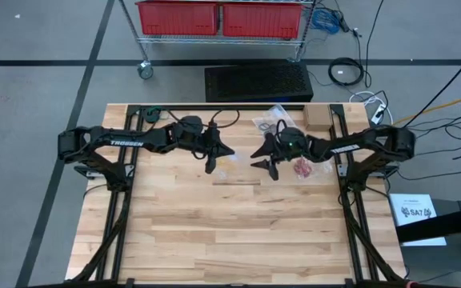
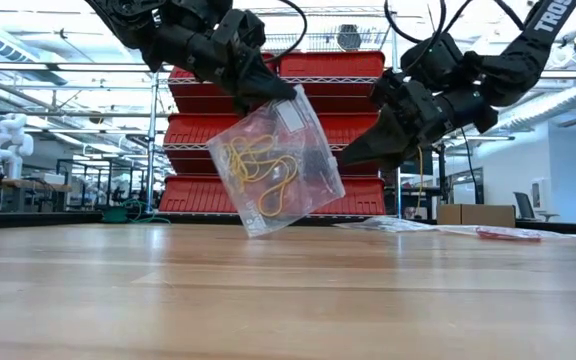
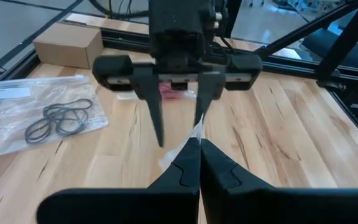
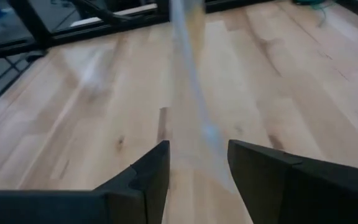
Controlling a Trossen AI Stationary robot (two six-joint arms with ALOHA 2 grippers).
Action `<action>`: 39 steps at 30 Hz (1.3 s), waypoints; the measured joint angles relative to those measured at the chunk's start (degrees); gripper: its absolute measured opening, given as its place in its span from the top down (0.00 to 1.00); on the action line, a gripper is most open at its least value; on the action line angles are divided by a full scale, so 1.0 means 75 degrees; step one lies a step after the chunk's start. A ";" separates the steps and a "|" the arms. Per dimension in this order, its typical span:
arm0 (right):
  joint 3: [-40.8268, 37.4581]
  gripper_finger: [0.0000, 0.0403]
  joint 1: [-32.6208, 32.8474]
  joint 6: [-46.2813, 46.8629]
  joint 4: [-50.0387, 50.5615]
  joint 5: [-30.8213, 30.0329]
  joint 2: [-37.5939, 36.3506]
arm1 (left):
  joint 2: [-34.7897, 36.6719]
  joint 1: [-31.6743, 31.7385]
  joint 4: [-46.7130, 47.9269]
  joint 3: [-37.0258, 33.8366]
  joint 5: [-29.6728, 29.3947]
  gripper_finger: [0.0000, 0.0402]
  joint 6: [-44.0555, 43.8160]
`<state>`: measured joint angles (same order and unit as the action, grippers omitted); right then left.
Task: Sort rubber bands
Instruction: Close the zip bag
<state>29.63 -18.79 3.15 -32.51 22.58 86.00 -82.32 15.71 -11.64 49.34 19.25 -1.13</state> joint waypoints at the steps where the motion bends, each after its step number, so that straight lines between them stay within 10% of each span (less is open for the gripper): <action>1: 0.0000 0.62 0.0002 -0.0033 -0.0125 0.0028 0.0073 | 0.0000 0.0003 -0.0008 0.0000 0.0000 1.00 0.0000; 19: 0.0860 0.63 -0.0104 -0.1134 0.0740 0.0452 0.0807 | -0.0003 0.0000 0.0009 0.0000 0.0003 1.00 -0.0200; 28: 0.0863 0.96 -0.0101 -0.1170 0.0702 0.0445 0.0798 | -0.0003 0.0000 0.0003 0.0000 0.0003 1.00 -0.0201; 39: 0.0880 0.98 0.0071 -0.0707 0.1118 0.0410 0.0775 | 0.0088 0.0038 0.0149 -0.0009 -0.0431 1.00 -0.0189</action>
<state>36.23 -18.26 -2.15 -24.12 25.65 91.81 -81.67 15.99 -10.53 49.28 16.01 -2.54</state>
